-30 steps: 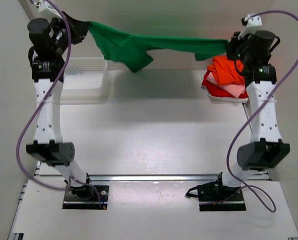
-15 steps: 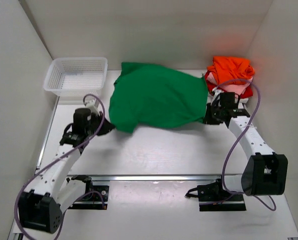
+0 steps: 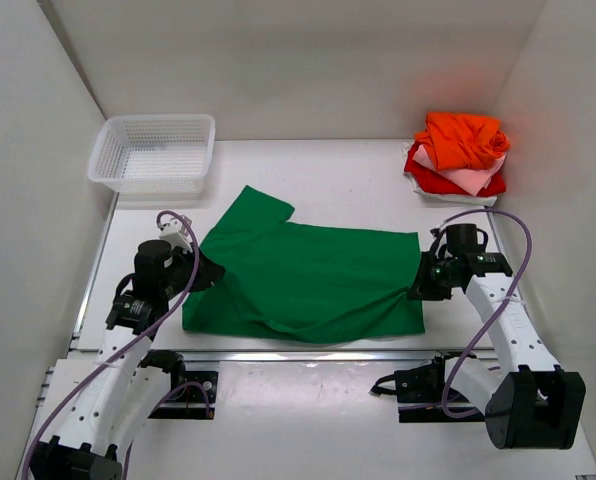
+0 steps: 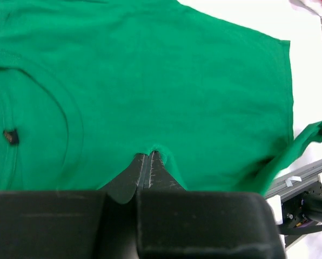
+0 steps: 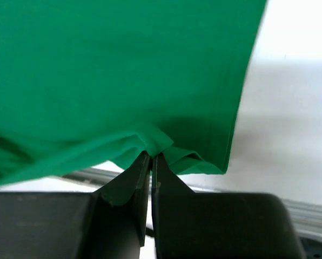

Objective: Fold and stack the t-shirts
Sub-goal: Flatten out the tshirt

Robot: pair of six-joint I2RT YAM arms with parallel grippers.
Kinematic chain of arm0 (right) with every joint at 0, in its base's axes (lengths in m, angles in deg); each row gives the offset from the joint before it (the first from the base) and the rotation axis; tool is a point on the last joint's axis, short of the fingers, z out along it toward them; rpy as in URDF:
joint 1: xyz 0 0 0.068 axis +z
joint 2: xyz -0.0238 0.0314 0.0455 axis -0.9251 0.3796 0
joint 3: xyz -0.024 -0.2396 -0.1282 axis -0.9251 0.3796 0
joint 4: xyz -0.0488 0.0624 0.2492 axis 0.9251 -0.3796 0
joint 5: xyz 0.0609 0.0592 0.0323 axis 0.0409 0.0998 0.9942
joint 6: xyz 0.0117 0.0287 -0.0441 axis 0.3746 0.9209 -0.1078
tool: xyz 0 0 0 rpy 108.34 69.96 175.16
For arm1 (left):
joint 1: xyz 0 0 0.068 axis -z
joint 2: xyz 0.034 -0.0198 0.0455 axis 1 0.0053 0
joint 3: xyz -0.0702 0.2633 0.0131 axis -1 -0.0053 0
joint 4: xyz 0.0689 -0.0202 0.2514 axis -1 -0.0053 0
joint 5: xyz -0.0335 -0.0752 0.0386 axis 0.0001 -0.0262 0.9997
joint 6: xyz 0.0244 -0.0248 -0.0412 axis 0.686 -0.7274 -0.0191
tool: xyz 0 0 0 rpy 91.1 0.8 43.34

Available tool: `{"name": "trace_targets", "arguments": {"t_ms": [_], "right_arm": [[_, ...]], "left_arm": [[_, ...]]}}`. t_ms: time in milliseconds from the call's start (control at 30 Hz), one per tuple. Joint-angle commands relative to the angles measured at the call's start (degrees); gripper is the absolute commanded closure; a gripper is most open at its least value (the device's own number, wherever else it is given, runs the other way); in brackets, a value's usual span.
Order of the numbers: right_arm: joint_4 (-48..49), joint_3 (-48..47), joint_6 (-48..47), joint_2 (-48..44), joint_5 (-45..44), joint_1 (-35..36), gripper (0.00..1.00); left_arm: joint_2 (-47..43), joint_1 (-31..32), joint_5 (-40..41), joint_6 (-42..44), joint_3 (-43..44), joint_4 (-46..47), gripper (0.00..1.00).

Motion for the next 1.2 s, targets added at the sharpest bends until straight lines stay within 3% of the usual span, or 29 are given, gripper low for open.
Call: {"name": "trace_targets", "arguments": {"t_ms": [0,100,267,333,367,400,433,467,500,533,567,600,633,700,733,800,867,967,1167], "right_arm": [[-1.42,1.6,-1.13,-0.19,3.96,-0.99,1.0],[-1.42,1.51,-0.6,0.51,3.08,-0.29,1.0],[2.17,1.26,-3.06,2.44,9.23,-2.65,1.0],[5.42,-2.15,-3.24,5.85,8.54,-3.01,1.0],[11.96,-11.57,-5.15,18.93,6.01,-3.02,1.0],[12.03,-20.37,-5.95,22.37,4.59,-3.45,1.0],[11.24,-32.29,-8.14,30.06,4.58,-3.63,0.99],[9.23,-38.41,-8.59,36.4,2.4,-3.11,1.0],[6.17,-52.74,-9.38,39.42,0.99,-2.93,1.0],[3.88,-66.81,-10.43,44.85,-0.33,-2.58,1.0],[3.42,-73.65,-10.71,49.86,-0.95,-2.66,1.0],[3.33,-86.16,-10.45,52.17,0.09,-3.19,1.0],[6.2,-87.59,-7.83,52.2,1.92,-5.11,1.0],[18.39,-82.7,-2.48,46.69,12.45,-8.18,1.0],[22.7,-79.03,-0.71,45.01,13.79,-9.51,1.0],[24.85,-75.15,-1.39,40.78,13.02,-9.78,1.0],[25.73,-69.7,-2.01,37.01,13.63,-10.48,1.0],[27.31,-60.14,-2.79,32.96,14.95,-11.8,1.0],[31.71,-37.64,-7.62,27.42,13.81,-9.96,0.99]], "left_arm": [[0.95,-1.0,-1.38,0.22,-1.36,2.07,1.0],[2.1,-2.23,-0.43,1.01,-1.81,3.83,1.0],[5.52,-3.82,4.49,3.47,0.2,6.2,1.0],[14.0,-6.09,3.37,4.52,4.4,8.92,1.0],[31.11,-7.15,-0.99,6.18,23.22,7.28,1.0],[40.59,-7.24,-3.99,6.37,29.24,5.78,1.0],[48.78,-6.98,-6.03,5.68,42.01,3.59,1.0],[52.6,-7.07,-6.83,5.5,54.93,3.05,1.0],[58.99,-7.07,-6.84,4.36,62.02,0.69,1.0],[65.49,-7.42,-7.1,3.31,77.4,-2.55,1.0],[68.69,-8.12,-6.93,2.52,94.52,-4.24,1.0],[74.55,-8.99,-7.88,-0.45,102.18,-6.6,1.0],[74.26,-11.0,-11.29,-6.14,105.82,-0.62,1.0],[68.76,-15.23,-15.6,-15.13,94.75,13.97,1.0],[64.72,-15.24,-16.06,-14.38,92.87,14.72,1.0],[58.05,-14.28,-13.62,-9.29,87.51,13.16,1.0],[47.07,-12.7,-9.22,-3.84,74.73,15.06,1.0],[35.62,-12.95,-7.28,-5.48,56.09,23.32,1.0],[25.76,-9.97,-6.84,-4.96,33.13,26.68,1.0]]}}
